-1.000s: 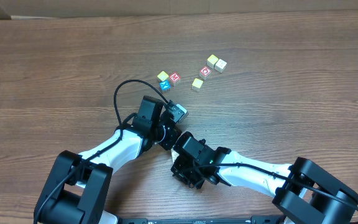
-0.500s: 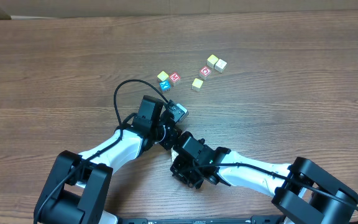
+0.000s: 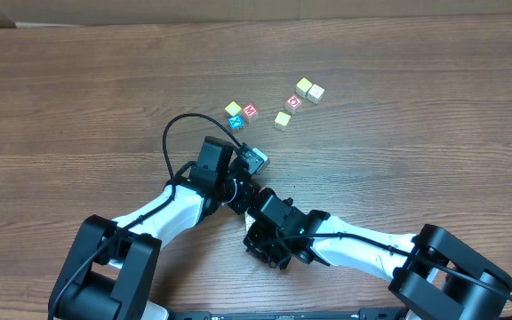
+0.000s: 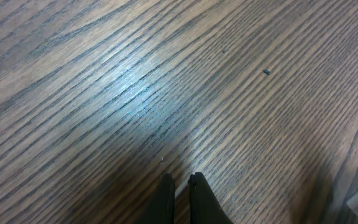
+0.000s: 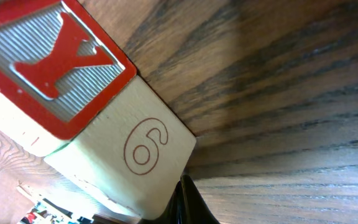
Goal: Flip 5 blocks
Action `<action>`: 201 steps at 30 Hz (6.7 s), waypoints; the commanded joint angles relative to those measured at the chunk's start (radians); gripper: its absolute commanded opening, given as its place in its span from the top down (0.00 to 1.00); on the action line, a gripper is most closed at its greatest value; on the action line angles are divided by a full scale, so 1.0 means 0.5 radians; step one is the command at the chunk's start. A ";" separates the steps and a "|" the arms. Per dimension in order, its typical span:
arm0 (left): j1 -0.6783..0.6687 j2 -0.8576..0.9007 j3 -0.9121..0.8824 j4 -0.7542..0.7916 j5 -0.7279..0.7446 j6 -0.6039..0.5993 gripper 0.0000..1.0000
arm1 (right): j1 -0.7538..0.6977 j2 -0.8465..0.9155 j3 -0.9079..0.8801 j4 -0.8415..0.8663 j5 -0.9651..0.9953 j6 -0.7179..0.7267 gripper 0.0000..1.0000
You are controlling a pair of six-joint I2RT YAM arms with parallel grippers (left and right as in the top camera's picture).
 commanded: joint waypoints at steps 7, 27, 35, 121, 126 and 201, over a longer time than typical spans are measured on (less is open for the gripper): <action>-0.067 0.063 -0.045 -0.053 0.137 0.002 0.96 | -0.028 0.029 0.021 0.055 0.202 0.003 0.96; -0.066 0.063 -0.045 0.021 0.073 -0.014 0.96 | -0.028 0.029 0.021 0.032 0.204 0.002 0.96; -0.066 0.063 -0.045 0.035 0.014 -0.029 0.96 | -0.028 0.029 0.021 0.023 0.202 0.002 0.96; -0.064 0.085 -0.045 0.081 -0.037 -0.043 0.96 | 0.065 0.028 0.021 -0.127 0.171 0.080 0.96; -0.064 0.085 -0.045 0.080 -0.037 -0.043 0.96 | 0.094 0.028 0.021 -0.126 0.180 0.115 0.96; 0.227 0.085 0.114 0.043 -0.256 -0.080 0.96 | 0.307 0.021 0.021 -0.494 -0.009 0.317 0.96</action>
